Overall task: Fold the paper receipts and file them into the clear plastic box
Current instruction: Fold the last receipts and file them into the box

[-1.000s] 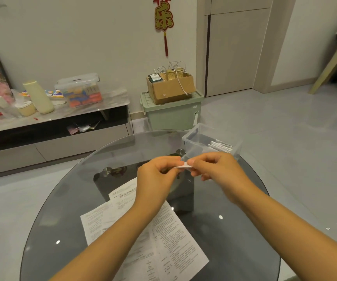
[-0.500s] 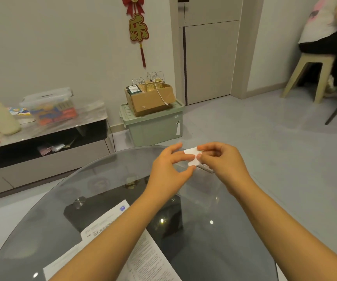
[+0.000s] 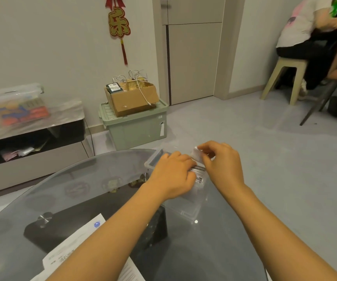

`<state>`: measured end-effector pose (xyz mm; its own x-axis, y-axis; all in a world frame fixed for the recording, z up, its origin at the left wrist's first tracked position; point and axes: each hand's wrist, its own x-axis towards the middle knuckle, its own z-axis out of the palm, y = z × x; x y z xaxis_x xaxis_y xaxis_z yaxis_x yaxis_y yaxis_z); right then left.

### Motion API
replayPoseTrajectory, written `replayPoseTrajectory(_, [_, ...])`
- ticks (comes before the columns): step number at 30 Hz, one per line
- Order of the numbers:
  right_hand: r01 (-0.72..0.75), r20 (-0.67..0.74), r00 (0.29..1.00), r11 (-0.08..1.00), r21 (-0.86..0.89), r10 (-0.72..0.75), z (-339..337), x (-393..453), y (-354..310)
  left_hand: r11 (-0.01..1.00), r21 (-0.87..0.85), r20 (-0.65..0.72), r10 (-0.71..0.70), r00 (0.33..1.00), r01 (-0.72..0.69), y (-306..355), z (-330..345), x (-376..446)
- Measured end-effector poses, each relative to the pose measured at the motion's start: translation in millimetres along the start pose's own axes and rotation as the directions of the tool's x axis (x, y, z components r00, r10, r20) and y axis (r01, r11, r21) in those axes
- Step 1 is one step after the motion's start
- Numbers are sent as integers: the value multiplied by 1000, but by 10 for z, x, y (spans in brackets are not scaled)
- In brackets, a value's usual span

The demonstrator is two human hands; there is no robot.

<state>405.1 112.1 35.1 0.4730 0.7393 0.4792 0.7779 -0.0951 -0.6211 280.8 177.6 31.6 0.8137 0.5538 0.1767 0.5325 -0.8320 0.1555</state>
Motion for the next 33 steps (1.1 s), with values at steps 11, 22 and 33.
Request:
replayPoseTrajectory(11, [0, 148, 988, 943, -332, 52, 59, 41, -109, 981, -192, -62, -48, 997, 35, -9, 37, -19])
replayPoseTrajectory(22, [-122, 159, 962, 870, -478, 222, -56, 83, -219, 988, -157, -87, -11, 996, -3, -42, 72, -38])
replayPoseTrajectory(33, [-88, 235, 940, 841, -534, 248, -49, 82, -242, 999, -51, -67, 8, 998, -11, -41, 107, -15])
